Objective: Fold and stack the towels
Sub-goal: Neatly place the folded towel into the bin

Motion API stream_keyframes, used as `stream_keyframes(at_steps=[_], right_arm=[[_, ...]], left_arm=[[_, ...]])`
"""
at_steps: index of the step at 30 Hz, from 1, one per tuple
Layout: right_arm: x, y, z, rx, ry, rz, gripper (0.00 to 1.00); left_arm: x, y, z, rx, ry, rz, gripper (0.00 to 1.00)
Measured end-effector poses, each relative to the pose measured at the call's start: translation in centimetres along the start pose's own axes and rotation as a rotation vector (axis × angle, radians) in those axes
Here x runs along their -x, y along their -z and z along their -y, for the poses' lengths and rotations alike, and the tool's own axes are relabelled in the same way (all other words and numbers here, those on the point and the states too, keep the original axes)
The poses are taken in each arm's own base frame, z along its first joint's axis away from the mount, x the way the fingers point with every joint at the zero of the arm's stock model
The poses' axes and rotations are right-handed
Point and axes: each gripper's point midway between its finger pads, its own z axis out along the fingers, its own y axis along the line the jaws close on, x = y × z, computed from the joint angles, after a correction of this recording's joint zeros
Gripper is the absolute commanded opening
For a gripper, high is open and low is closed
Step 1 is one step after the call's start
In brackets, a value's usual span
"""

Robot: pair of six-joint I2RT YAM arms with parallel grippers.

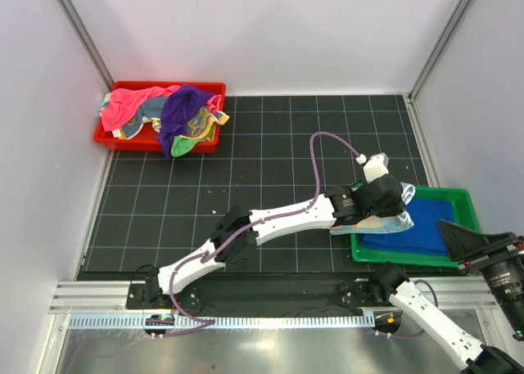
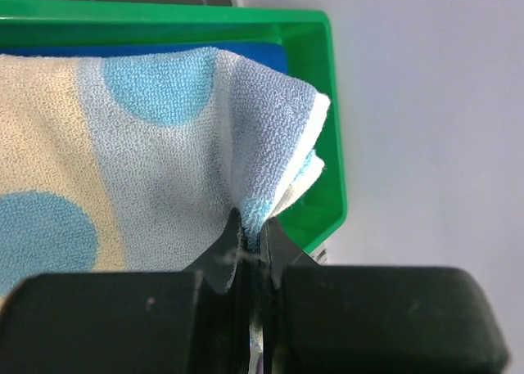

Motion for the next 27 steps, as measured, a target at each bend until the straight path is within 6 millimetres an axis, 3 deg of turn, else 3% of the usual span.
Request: stream_keyframes(at_steps=[10,22,27], right_arm=[[0.4,1.1,0.4,0.031,0.003,0.034,0.41],[0.3,1.2,0.6,0.03,0.015,0.035,0.41],[0.1,1.3,0.9,0.03,0.014,0.038,0.42]], left_arm=[[-1.0,-3.0,0.8,-0.094,0.078,0.017,0.0],[-0.8,-4.9,3.3,-0.245,0.156,0.057,0.0],[-1.4,-5.6,3.1,-0.27,0.16,0.055,0.0]])
